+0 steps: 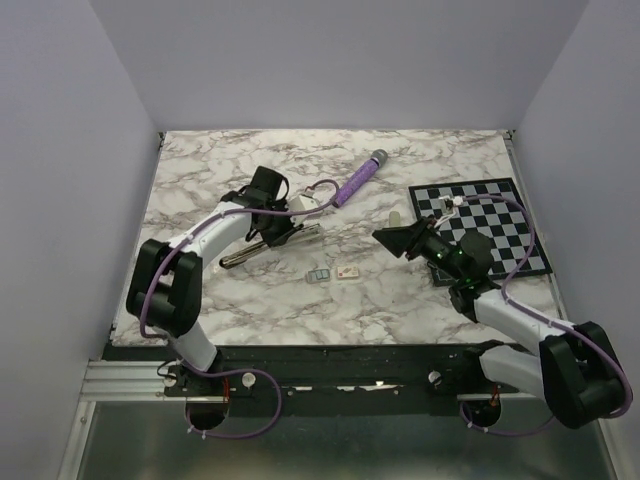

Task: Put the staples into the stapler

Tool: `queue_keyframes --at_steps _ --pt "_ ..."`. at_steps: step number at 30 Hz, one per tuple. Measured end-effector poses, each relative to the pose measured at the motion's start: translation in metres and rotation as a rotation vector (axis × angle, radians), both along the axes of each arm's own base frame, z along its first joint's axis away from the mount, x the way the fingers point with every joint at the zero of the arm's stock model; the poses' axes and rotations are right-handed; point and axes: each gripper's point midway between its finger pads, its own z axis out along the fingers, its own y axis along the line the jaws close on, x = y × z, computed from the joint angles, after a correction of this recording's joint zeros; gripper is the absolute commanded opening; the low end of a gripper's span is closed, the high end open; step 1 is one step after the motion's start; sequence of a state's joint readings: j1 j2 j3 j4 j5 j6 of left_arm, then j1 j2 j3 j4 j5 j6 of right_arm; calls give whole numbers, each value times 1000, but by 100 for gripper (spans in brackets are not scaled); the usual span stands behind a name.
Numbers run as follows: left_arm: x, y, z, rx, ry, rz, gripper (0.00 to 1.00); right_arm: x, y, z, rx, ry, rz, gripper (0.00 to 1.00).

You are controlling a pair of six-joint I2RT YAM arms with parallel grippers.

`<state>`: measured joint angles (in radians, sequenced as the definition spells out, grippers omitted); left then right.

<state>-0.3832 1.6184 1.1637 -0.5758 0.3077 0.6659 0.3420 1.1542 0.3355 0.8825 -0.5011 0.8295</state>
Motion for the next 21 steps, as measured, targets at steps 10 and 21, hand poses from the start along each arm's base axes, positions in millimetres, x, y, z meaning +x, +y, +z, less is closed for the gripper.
queue_keyframes --at_steps 10,21 --pt "5 4 -47 109 86 -91 0 0 -23 -18 -177 -13 -116 66" --pt "20 -2 -51 145 34 -115 73 32 -51 -35 -420 101 -268 88"
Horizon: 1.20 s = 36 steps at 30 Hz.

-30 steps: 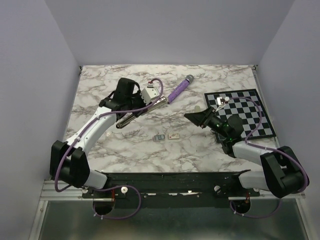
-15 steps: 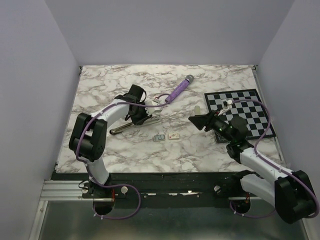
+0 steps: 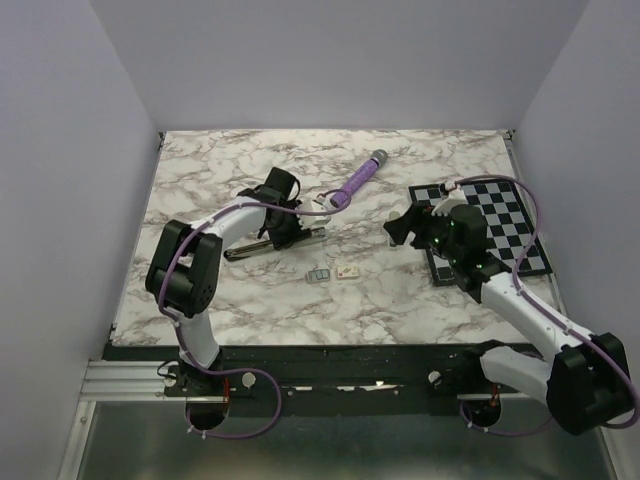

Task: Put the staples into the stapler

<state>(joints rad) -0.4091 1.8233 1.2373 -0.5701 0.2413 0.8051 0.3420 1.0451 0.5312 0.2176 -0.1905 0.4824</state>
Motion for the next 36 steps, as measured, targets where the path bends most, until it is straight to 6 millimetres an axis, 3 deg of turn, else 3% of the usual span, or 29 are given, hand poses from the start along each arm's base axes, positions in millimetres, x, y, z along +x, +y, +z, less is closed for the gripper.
queue_keyframes --at_steps 3,5,9,15,18,21,23,26,31,34,35,36 --pt "6 2 7 1 -43 13 89 17 -4 -1 -78 48 -30 91" --pt "8 2 18 -11 -80 28 93 26 -7 -7 -132 91 -43 91" --pt "17 1 68 -77 -216 74 99 39 -11 -32 -233 200 -53 91" --pt "23 5 193 -285 -521 225 99 49 -13 -75 -353 364 -40 87" --pt "9 18 259 -435 -679 343 99 52 -13 -89 -397 414 -35 83" --pt "-16 34 300 -574 -783 439 99 59 -13 -97 -429 444 -36 75" --pt "-30 43 310 -645 -823 488 99 63 -11 -102 -447 460 -32 70" --pt "-49 54 308 -710 -853 540 99 65 -11 -108 -472 482 -29 66" --pt "-56 64 281 -727 -852 601 99 68 -11 -117 -510 527 -28 52" --pt "-54 66 271 -719 -846 622 99 62 -13 -124 -530 558 -29 35" --pt "-54 67 270 -725 -849 627 99 61 -14 -125 -535 564 -28 21" --pt "-54 67 270 -730 -851 628 99 60 -14 -125 -536 568 -28 16"
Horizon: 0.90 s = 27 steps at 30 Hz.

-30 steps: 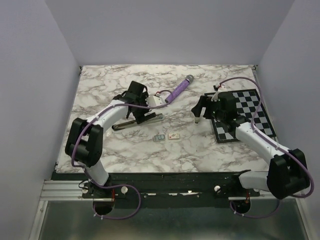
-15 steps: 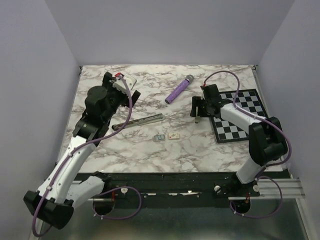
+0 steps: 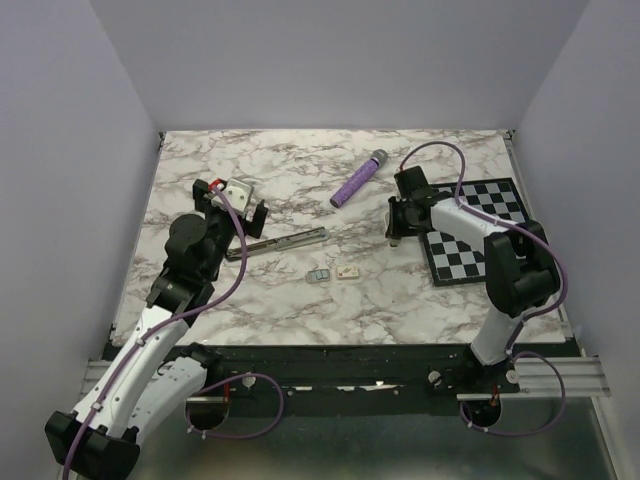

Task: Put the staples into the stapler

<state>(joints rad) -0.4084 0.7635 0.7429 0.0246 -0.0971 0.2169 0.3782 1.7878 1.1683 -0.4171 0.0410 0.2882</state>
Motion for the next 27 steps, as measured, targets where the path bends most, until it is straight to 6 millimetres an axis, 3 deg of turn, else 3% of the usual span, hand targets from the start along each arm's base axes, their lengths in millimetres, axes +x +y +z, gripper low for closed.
queue_keyframes --at_steps 3,8,11,15,19,24,27 --pt "-2 0 5 -22 -25 -1 99 0 0 1 1 1 -7 1" --pt "-5 -7 15 -63 -62 -36 99 -12 3 14 55 -15 -18 1" --pt "-7 -16 18 -88 -66 -73 99 -22 10 41 144 -67 -19 1" --pt "-11 -36 16 -125 -53 -144 99 -26 30 100 335 -212 3 1" --pt "-21 -69 14 -167 -31 -242 99 -32 49 148 522 -322 34 1" --pt "-30 -105 16 -272 -17 -343 99 -50 64 172 717 -357 50 1" --pt "-34 -125 2 -305 6 -372 99 -59 71 179 812 -351 47 1"
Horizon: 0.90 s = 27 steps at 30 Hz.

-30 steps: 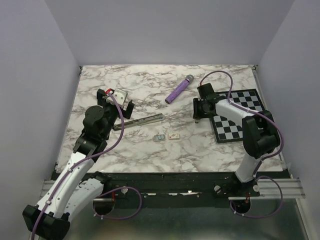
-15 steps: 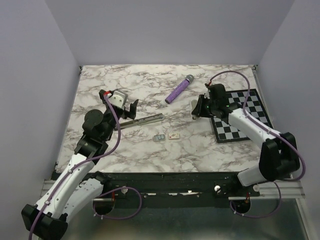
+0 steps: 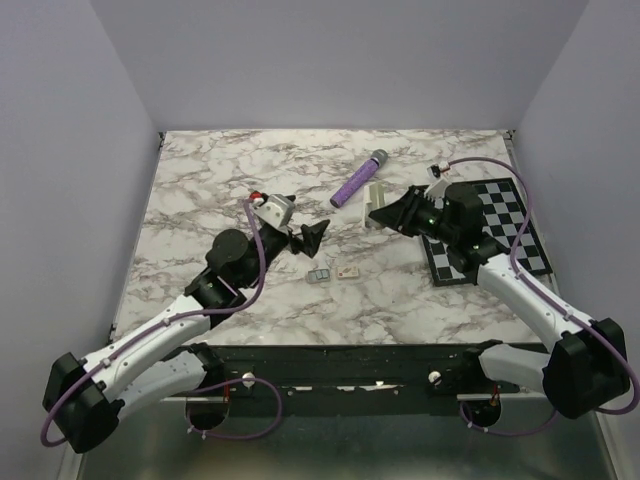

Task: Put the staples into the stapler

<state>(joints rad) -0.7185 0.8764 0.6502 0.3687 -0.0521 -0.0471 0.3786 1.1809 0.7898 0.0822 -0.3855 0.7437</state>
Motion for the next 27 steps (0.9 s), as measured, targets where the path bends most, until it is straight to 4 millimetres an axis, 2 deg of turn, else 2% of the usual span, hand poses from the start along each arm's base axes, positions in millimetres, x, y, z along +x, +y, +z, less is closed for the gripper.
queue_keyframes --at_steps 4,9,12,20,23,27 --pt "-5 -35 -28 34 28 -51 99 -8 6 14 102 3 18 1" --pt "-13 -69 -47 123 -42 -91 98 -16 10 30 190 -12 37 1" --pt "-16 -83 -53 150 -85 -98 95 -20 10 35 223 -12 37 1" --pt "-4 -98 -65 192 -168 -10 81 -29 9 39 285 2 29 1" --pt "1 -100 -71 204 -180 18 72 -30 9 42 300 3 29 1" --pt "5 -100 -68 184 -194 42 66 -32 9 44 317 3 28 1"
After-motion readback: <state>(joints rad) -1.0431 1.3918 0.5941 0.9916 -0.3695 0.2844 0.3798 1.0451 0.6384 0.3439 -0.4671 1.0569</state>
